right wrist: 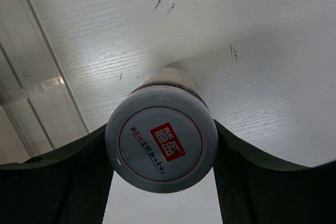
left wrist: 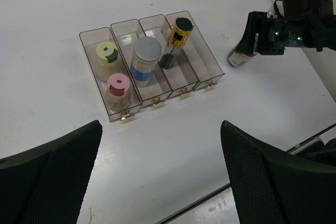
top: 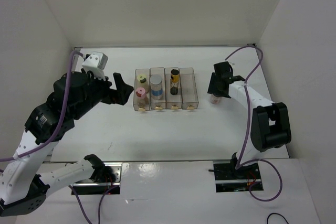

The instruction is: Organize the condiment bottles

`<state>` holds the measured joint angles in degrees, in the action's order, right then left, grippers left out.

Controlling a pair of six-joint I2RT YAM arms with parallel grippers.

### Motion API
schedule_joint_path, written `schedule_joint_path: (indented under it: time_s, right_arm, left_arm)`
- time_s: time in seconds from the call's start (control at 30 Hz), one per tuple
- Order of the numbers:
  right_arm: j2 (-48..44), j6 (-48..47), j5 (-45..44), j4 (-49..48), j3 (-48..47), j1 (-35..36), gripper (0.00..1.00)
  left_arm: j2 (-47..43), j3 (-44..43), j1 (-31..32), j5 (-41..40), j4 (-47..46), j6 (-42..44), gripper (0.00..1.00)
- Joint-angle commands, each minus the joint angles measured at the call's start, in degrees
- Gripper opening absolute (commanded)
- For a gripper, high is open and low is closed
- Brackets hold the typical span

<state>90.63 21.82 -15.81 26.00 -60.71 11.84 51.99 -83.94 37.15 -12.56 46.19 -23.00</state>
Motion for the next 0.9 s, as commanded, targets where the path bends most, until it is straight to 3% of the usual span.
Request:
schedule_joint_path:
  time_s: [0.0,0.53,0.87]
  right_arm:
    - [-5.64,-1.26,-1.33,-0.87,-6.61,0.82,0.17]
    - [-8.11,-2.4,0.7,4.85,-20.76,10.48,0.17]
    - [-5.82,-1.87,0.7,1.26,-17.78,14.97,0.17]
  left_arm:
    - [-1.19,1.14,-0.32,1.13,-1.9,-1.52,0.99]
    - [-1.71,2.2,-0.32,-0.97,-1.38,-2.57,0.99]
    - [0.22,6.25,-0.32,-4.14,-0.84,-6.97,0.99]
